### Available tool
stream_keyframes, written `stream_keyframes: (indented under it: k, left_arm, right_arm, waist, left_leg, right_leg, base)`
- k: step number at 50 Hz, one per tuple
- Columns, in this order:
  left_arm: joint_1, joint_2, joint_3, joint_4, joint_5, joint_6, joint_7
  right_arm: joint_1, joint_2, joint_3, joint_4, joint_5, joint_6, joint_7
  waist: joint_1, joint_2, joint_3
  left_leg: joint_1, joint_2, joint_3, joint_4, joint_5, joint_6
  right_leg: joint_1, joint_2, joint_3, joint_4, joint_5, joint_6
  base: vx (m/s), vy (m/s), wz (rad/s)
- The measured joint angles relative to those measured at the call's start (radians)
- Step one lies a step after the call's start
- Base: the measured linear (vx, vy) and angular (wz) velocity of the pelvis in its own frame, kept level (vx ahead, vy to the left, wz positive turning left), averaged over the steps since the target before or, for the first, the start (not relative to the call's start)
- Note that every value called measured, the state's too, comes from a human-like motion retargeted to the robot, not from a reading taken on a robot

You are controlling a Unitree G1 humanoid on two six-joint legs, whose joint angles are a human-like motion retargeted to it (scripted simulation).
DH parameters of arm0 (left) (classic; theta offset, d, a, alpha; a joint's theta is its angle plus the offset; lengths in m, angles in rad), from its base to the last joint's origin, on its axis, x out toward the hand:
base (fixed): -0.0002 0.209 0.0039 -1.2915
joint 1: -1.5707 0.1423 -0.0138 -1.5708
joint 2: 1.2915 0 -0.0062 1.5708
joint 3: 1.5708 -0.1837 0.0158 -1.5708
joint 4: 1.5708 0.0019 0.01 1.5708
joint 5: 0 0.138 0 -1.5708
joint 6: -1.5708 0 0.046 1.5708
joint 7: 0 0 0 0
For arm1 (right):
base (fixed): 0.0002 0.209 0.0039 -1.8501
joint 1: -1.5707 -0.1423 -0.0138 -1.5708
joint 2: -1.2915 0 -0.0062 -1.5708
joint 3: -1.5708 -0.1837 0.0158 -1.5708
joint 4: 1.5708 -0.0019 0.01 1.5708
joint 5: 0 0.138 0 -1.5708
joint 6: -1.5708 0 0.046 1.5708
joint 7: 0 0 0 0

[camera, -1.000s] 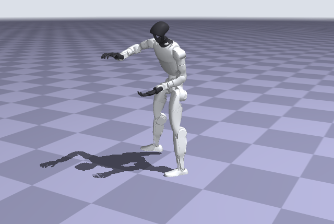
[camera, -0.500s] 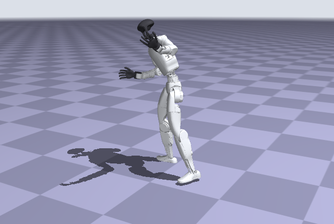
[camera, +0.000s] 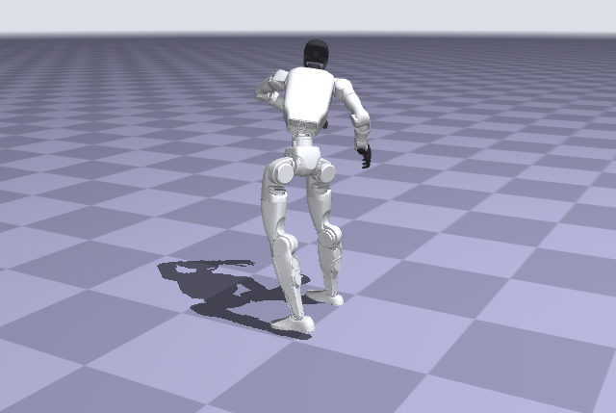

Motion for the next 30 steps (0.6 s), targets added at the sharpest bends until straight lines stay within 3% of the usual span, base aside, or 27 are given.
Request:
stream_keyframes:
  k: [4, 9, 14, 15, 17, 20, 22, 25, 27, 30]
  left_arm:
    - [0.073, -0.021, 0.044, -0.223, 0.076, -0.048, 0.018]
    - [0.271, 0.075, 0.149, -0.423, -0.045, -0.081, -0.004]
    - [0.644, 0.156, 0.437, -0.516, -0.149, -0.074, 0.037]
    - [0.759, 0.145, 0.536, -0.529, -0.195, -0.069, 0.047]
    - [0.996, 0.059, 0.744, -0.561, -0.412, -0.066, 0.086]
    - [1.349, -0.171, 1.0, -0.63, -0.882, -0.092, 0.002]
    - [1.554, -0.309, 1.11, -0.677, -1.114, -0.109, -0.123]
    - [1.769, -0.411, 1.238, -0.72, -1.271, -0.089, -0.212]
    - [1.867, -0.409, 1.287, -0.73, -1.323, -0.076, -0.25]
    - [1.928, -0.363, 1.296, -0.716, -1.352, -0.1, -0.294]
  right_arm:
    - [0.1, -0.004, -0.136, -0.068, -0.03, -0.02, 0.04]
    - [0.181, -0.04, -0.278, -0.233, -0.195, -0.003, 0.051]
    - [0.17, -0.117, -0.345, -0.412, -0.419, 0.025, 0.073]
    - [0.153, -0.138, -0.342, -0.445, -0.436, 0.028, 0.08]
    - [0.09, -0.173, -0.303, -0.494, -0.502, 0.063, 0.077]
    - [-0.042, -0.2, -0.233, -0.557, -0.589, 0.101, 0.106]
    - [-0.169, -0.217, -0.17, -0.58, -0.656, 0.109, 0.102]
    - [-0.517, -0.326, -0.018, -0.494, -0.803, 0.181, 0.039]
    - [-0.893, -0.445, 0.229, -0.256, -0.858, 0.238, -0.05]
    - [-1.546, -0.502, 0.798, 0.386, -0.918, 0.324, -0.161]
  waist:
    - [0.035, -0.049, -0.003]
    - [0.096, -0.105, -0.021]
    - [0.224, -0.167, -0.058]
    - [0.254, -0.176, -0.076]
    - [0.341, -0.199, -0.094]
    - [0.477, -0.243, -0.116]
    - [0.58, -0.254, -0.134]
    - [0.788, -0.256, -0.173]
    - [0.92, -0.238, -0.203]
    - [1.1, -0.215, -0.244]
  left_leg:
    - [-0.075, 0.056, 0.017, 0.049, -0.007, -0.021]
    - [-0.163, 0.196, 0.154, 0.136, -0.01, -0.026]
    - [-0.244, 0.272, 0.163, 0.18, 0.109, -0.025]
    - [-0.262, 0.273, 0.16, 0.208, 0.101, -0.006]
    - [-0.221, 0.236, 0.145, 0.12, 0.11, -0.017]
    - [-0.201, 0.193, 0.116, 0.094, 0.072, 0.013]
    - [-0.235, 0.203, 0.071, 0.173, 0.031, 0.024]
    - [-0.242, 0.18, 0.034, 0.163, 0.013, 0.008]
    - [-0.252, 0.169, 0.015, 0.173, 0.0, -0.01]
    - [-0.265, 0.144, 0.012, 0.197, -0.023, -0.019]
  right_leg:
    - [0.022, -0.011, 0.063, 0.0, -0.019, 0.016]
    - [0.083, -0.031, 0.072, 0.001, -0.05, 0.02]
    - [0.125, -0.034, 0.059, 0.04, -0.1, 0.021]
    - [0.117, -0.039, 0.055, 0.066, -0.122, 0.028]
    - [0.156, -0.056, 0.049, 0.01, -0.105, -0.021]
    - [0.182, -0.081, -0.066, 0.046, -0.13, -0.017]
    - [0.208, -0.082, -0.219, 0.091, -0.144, -0.026]
    - [0.219, -0.095, -0.427, 0.151, -0.152, -0.053]
    - [0.23, -0.105, -0.515, 0.173, -0.15, -0.061]
    - [0.248, -0.135, -0.551, 0.169, -0.131, -0.05]
  base:
    - [0.21, 0.21, -1.07]
    - [0.16, 0.22, -0.34]
    - [0.15, 0.26, 0.0]
    - [0.15, 0.29, 0.18]
    - [0.12, 0.28, 0.23]
    - [0.16, 0.29, 0.74]
    - [0.18, 0.27, 1.13]
    - [0.17, 0.27, 0.84]
    - [0.13, 0.27, 0.6]
    - [0.12, 0.26, 0.43]
